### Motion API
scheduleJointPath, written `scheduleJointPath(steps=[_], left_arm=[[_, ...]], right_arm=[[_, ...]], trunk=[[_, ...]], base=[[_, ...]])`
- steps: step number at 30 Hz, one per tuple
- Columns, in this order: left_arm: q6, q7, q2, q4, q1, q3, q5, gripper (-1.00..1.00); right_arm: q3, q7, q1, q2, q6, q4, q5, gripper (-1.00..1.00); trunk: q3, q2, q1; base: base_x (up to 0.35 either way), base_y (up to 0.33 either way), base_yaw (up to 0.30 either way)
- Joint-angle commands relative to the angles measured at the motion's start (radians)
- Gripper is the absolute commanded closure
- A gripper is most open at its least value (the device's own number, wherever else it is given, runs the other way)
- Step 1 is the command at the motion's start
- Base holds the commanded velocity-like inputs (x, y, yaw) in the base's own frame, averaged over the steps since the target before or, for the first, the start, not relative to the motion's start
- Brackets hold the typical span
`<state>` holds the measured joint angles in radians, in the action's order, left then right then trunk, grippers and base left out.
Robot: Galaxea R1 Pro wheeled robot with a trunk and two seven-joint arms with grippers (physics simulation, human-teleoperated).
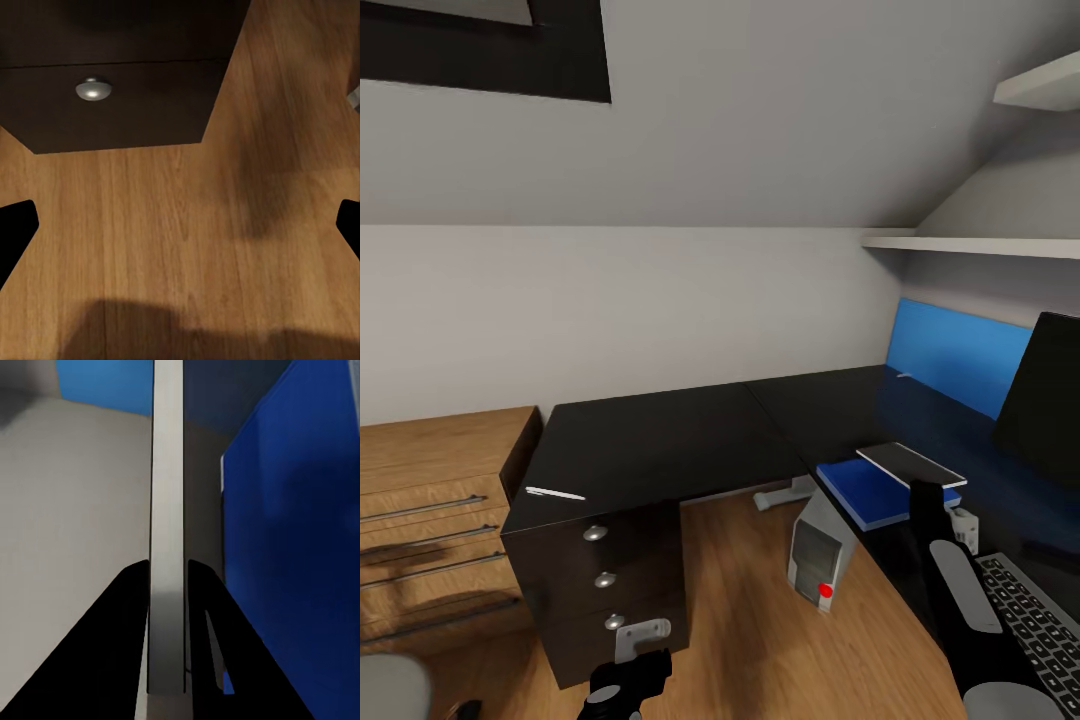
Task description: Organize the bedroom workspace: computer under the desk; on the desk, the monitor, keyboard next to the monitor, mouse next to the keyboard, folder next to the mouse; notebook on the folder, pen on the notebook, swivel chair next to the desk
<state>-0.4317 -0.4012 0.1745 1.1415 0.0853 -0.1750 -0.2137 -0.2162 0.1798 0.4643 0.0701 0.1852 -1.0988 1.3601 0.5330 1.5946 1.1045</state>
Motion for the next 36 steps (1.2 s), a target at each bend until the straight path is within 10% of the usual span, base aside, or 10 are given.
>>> scheduleJointPath(steps=[1,36], left_arm=[[-0.002,-0.009,0.000,0.001,0.001,-0.001,-0.010,-1.00],[-0.002,-0.009,0.000,0.001,0.001,-0.001,-0.010,-1.00]], right_arm=[[0.002,0.001,0.001,0.000,0.006,-0.001,0.010,1.00],[0.038,0.022,0.001,0.000,-0.001,0.002,0.011,1.00]], trunk=[[0.001,0.001,0.000],[0.001,0.001,0.000]], base=[[0.000,0.000,0.000],[0.030,0.006,0.000]])
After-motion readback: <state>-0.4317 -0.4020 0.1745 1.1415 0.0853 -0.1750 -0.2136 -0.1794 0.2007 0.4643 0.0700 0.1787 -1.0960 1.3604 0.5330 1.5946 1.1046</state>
